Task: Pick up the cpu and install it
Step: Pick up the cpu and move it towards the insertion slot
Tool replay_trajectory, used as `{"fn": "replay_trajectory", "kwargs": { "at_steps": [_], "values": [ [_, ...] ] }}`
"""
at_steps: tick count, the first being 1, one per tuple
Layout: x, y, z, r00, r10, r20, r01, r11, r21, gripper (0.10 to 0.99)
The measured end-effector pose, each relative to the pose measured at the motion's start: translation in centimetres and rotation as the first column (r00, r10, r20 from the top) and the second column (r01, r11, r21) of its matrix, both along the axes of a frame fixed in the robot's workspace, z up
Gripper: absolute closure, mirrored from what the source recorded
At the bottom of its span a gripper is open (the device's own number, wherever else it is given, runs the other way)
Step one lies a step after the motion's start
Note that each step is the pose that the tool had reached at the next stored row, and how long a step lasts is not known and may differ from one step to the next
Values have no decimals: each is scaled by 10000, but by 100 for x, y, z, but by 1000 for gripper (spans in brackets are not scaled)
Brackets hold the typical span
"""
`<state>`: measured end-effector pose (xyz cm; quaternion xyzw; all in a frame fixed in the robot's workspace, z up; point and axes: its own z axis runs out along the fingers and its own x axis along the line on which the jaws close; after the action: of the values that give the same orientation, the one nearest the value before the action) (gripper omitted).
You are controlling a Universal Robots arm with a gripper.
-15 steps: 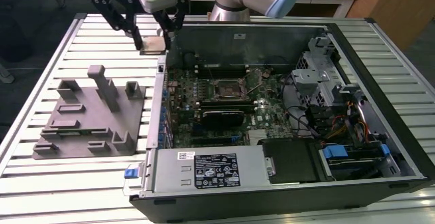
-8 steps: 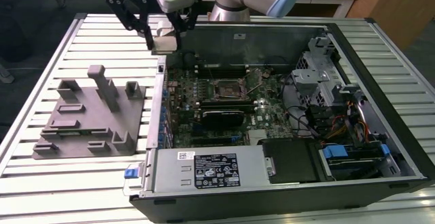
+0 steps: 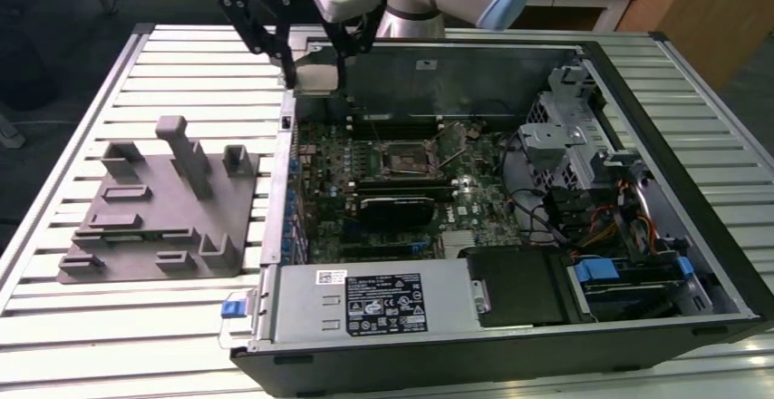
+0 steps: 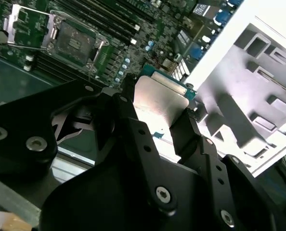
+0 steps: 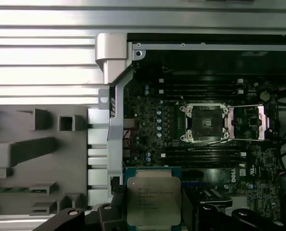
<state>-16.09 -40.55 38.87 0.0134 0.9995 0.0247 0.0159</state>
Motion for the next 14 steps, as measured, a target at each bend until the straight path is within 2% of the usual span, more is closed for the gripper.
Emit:
{"fn": "replay_trajectory", "kwargs": {
  "at_steps": [11,14],
  "values": [
    [310,2,0,10000,0,0,0,10000,0,545],
    [417,2,0,10000,0,0,0,10000,0,545]
  ]
}}
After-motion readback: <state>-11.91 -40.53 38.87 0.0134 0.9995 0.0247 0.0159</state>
